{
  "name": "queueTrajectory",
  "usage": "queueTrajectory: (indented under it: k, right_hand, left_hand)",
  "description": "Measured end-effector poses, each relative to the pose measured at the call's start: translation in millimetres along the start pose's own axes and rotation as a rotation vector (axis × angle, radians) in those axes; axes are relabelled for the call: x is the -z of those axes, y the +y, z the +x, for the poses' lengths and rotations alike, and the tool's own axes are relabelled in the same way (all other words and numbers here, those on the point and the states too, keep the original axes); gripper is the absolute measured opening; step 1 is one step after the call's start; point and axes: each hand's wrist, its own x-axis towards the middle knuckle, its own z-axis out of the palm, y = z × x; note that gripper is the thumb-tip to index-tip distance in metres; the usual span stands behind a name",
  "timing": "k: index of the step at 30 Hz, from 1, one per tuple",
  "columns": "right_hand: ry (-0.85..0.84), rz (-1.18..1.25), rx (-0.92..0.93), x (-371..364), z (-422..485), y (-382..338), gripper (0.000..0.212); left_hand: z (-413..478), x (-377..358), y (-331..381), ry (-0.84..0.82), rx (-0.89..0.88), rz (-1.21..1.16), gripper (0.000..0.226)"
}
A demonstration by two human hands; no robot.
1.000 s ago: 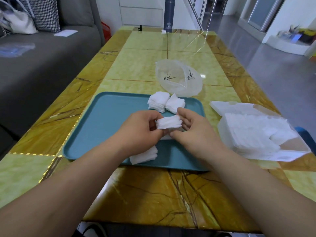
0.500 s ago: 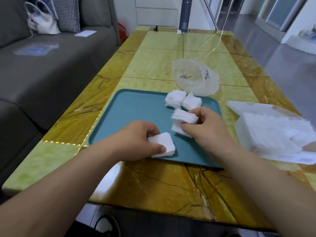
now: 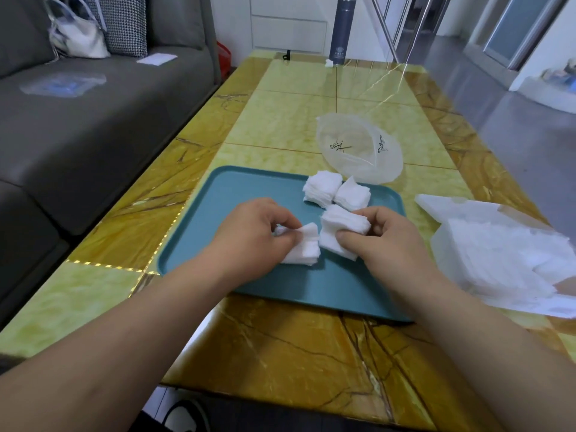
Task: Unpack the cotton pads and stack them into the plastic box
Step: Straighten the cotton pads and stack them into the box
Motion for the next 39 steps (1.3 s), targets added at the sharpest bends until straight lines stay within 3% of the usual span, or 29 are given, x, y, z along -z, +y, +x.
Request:
queueTrajectory:
  k: [15,19,23,27,31,39]
  right_hand:
    - [0.019,0.097,-0.019,0.5,3.2,4.4,0.019]
    - [0.020,0.150,-0.014,1.3,3.8,4.5,0.019]
    - [0.000,0.207,0.008,3.4,3.6,1.8,0.019]
    - [-0.180,0.253,0.017,9.0,1.6,-4.9,0.026]
    - [-0.303,0.215,0.066,14.4,0.6,-5.9,0.029]
    - [-0.364,0.174,0.093,20.0,-2.4,-3.2,0.028]
  left_hand:
    - [-0.5,14.7,9.6,0.256,-0.090,-0.138,0.002]
    - [-3.8,11.7,13.3,0.163,-0.039,-0.251,0.003]
    - [-8.2,8.1,19.2,-0.025,0.006,-0.410,0.023]
    - [-12.2,10.7,27.5,-0.185,0.028,-0.516,0.032]
    - [-8.8,8.7,29.1,-0.150,0.020,-0.481,0.030]
    - [-6.1,-4.1,26.2,-0.105,0.026,-0.518,0.029]
